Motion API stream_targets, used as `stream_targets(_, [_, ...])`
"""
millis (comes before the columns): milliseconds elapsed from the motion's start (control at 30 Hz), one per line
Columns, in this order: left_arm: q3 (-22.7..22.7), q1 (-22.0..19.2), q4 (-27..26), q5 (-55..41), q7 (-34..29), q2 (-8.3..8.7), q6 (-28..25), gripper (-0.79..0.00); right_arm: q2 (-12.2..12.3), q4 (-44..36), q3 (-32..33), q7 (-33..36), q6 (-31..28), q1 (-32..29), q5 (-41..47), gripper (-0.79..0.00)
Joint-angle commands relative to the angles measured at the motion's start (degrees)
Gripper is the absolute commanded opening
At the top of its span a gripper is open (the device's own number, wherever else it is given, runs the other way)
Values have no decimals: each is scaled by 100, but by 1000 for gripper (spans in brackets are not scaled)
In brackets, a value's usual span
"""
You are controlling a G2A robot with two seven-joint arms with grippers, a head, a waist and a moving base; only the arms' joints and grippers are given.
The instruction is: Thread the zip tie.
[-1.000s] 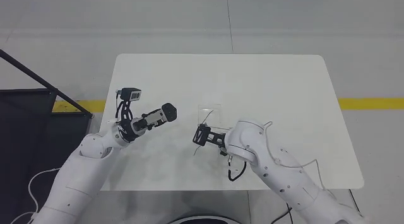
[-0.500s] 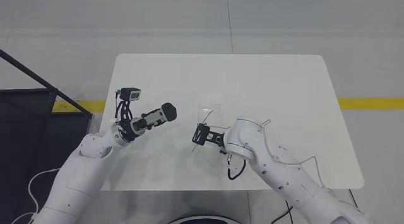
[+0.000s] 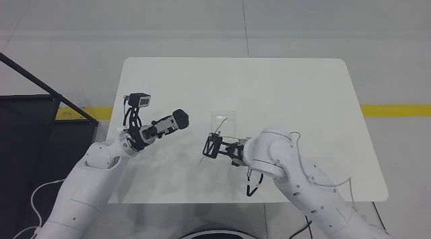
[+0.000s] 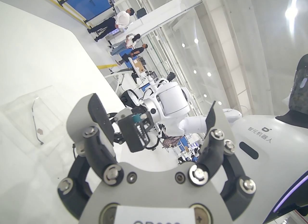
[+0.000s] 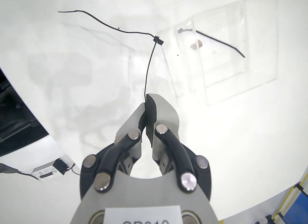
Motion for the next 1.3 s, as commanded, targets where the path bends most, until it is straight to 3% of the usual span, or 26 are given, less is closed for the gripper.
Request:
stream_targets(0, [6, -4, 4, 1, -3, -6, -3, 0, 52, -155, 150, 2, 2, -39, 109, -785])
stream_targets(267, [-17, 14, 39, -20, -32, -22, -25, 0, 43, -169, 337, 222, 409, 256, 507, -785])
stream_targets(733, [-81, 34, 117, -148, -140, -41, -31, 0, -303, 1226, -340, 564, 1130, 1380, 751, -785])
stream_targets(1267, [-102, 12, 144, -127, -161, -71, -27, 0, -397, 1618, -466, 623, 1170, 1576, 768, -733])
